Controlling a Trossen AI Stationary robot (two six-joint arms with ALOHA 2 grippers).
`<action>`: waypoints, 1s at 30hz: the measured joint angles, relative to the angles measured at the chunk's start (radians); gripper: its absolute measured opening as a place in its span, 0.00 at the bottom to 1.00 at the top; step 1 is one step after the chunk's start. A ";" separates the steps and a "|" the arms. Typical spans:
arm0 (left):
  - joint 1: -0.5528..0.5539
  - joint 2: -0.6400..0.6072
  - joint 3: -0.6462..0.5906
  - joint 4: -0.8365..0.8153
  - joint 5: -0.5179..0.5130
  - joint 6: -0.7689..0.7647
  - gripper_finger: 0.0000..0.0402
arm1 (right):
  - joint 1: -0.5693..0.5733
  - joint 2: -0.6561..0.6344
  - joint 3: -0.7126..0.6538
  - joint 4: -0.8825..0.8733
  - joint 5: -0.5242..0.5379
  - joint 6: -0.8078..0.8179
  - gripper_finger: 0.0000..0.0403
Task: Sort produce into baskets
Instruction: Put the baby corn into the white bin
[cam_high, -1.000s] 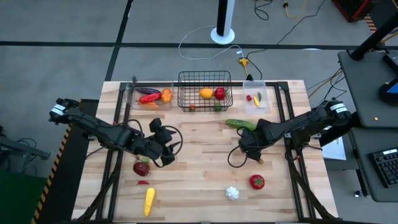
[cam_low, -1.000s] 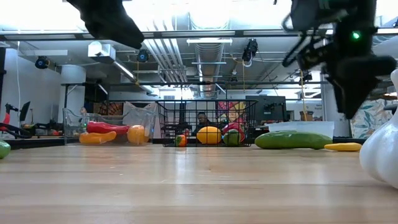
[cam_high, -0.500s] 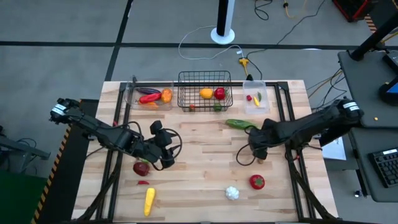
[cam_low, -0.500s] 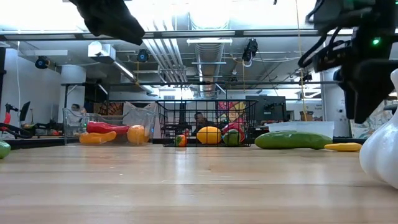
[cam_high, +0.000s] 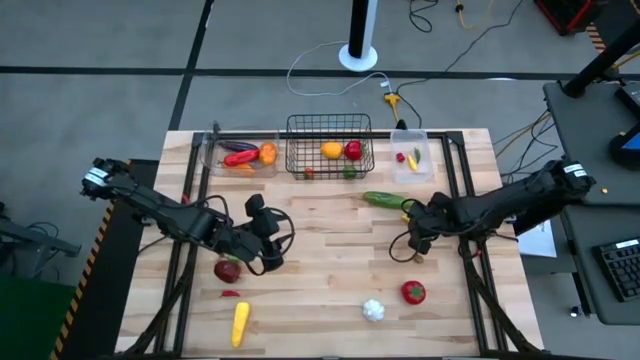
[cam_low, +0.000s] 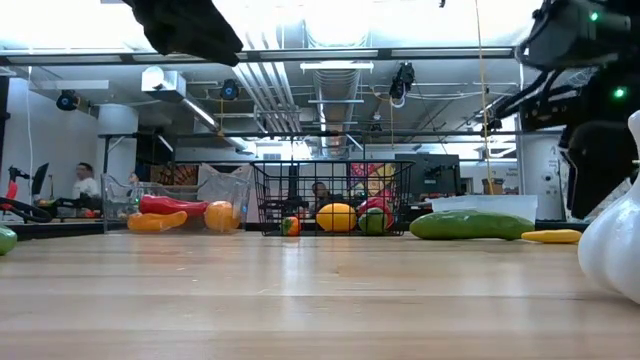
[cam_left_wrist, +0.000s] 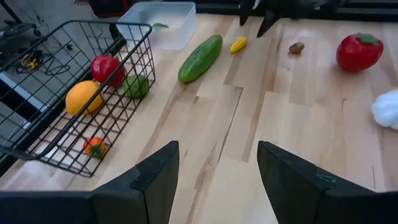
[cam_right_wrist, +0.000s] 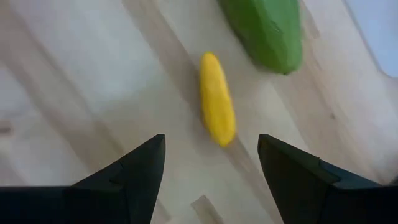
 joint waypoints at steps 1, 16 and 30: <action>0.000 0.001 0.000 0.006 0.000 0.002 0.50 | -0.001 0.011 -0.002 -0.002 0.010 0.010 0.62; 0.000 0.002 0.000 0.013 0.000 0.008 0.50 | -0.109 0.123 -0.004 0.062 0.000 -0.047 0.62; 0.000 0.002 0.000 0.014 0.001 0.008 0.50 | -0.144 0.196 -0.010 0.163 -0.045 -0.109 0.58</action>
